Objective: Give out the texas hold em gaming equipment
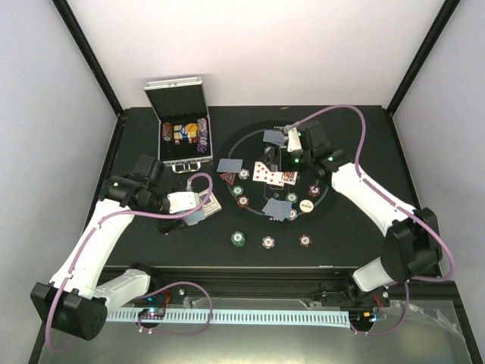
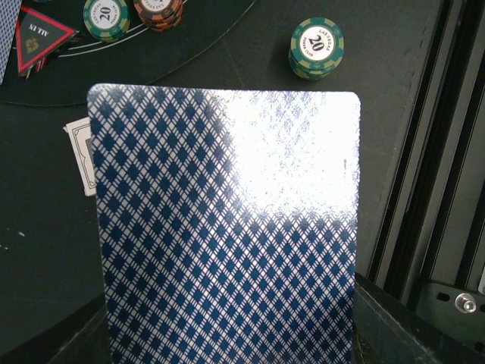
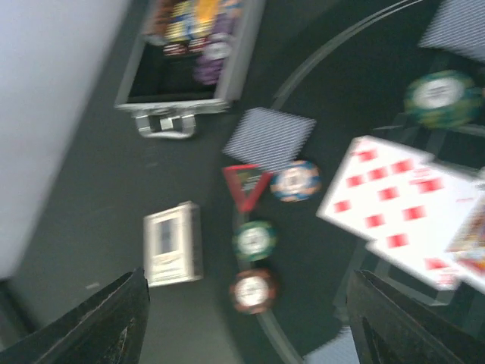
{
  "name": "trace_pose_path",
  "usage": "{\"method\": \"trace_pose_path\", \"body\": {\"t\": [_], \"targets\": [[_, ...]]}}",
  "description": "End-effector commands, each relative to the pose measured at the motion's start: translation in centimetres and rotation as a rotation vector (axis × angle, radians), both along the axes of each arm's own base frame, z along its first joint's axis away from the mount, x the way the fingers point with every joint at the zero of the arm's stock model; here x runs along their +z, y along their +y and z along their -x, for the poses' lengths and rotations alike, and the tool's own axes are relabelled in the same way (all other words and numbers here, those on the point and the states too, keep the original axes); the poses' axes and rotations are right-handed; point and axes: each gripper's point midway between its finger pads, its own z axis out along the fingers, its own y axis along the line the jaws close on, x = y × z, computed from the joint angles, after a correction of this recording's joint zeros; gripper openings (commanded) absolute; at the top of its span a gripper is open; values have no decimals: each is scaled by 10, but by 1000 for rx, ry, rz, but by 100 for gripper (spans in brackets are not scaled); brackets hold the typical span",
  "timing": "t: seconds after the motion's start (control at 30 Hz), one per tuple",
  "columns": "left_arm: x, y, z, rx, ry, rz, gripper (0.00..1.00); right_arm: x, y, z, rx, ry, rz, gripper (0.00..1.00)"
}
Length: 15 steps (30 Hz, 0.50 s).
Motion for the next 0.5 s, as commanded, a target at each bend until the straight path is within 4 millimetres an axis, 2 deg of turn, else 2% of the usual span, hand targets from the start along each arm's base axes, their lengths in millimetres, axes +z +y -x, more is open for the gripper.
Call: {"method": "trace_pose_path", "body": {"t": [0.0,0.2,0.37,0.47], "targets": [[12,-9,-3,-18,-42,59,1,20,60,51,151,123,-296,73],[11,-11,-5,-13,-46,68,2,25,125,116,328,220,-447,71],[10,-11,-6,-11,-42,69,2,31,165,151,431,265,-535,72],[10,-10,-6,-9,-41,64,2,30,182,165,467,302,-576,71]]}}
